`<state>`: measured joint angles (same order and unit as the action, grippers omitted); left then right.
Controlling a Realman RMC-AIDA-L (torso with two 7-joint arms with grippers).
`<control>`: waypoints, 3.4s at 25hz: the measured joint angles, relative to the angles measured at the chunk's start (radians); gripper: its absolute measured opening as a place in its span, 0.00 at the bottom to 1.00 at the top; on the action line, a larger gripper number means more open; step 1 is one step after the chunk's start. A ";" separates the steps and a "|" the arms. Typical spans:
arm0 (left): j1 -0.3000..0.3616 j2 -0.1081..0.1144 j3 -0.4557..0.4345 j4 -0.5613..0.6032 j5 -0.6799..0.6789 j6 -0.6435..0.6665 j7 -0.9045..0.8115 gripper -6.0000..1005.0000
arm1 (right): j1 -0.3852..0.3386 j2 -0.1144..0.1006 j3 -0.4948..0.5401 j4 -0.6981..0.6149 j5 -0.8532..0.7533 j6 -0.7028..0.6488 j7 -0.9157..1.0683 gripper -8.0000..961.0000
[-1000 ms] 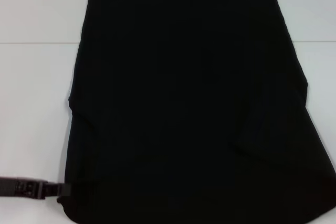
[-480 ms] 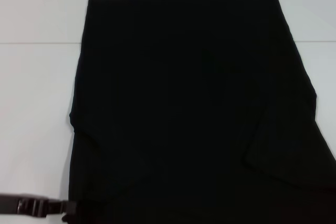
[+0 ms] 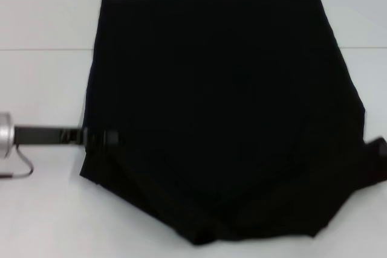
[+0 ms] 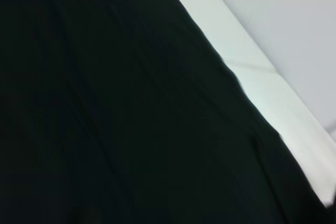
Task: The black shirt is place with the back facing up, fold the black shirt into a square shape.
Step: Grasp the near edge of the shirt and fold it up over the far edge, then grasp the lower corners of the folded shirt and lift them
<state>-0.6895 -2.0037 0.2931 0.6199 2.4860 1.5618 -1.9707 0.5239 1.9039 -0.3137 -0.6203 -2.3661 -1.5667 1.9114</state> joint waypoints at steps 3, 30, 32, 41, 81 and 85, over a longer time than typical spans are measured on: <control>-0.056 0.009 0.001 -0.044 -0.022 -0.117 -0.011 0.08 | 0.068 -0.004 0.001 0.028 0.001 0.091 0.001 0.06; -0.244 -0.018 0.009 -0.287 -0.372 -0.965 0.275 0.11 | 0.424 0.003 -0.083 0.339 0.025 0.929 -0.033 0.06; -0.242 -0.039 0.008 -0.294 -0.401 -1.012 0.331 0.11 | 0.418 0.019 -0.083 0.350 0.035 0.959 -0.055 0.06; -0.243 -0.088 0.010 -0.294 -0.428 -1.073 0.468 0.17 | 0.384 0.075 -0.081 0.340 0.038 1.013 -0.063 0.06; 0.068 -0.109 0.129 0.017 -0.197 -0.551 0.252 0.72 | 0.196 0.023 -0.099 0.089 0.138 0.290 0.039 0.82; 0.052 -0.104 0.130 0.007 -0.132 -0.578 0.143 0.72 | 0.202 0.024 -0.099 0.088 0.140 0.296 0.042 0.82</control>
<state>-0.6380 -2.1073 0.4232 0.6270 2.3539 0.9834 -1.8273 0.7263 1.9277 -0.4127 -0.5321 -2.2263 -1.2705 1.9531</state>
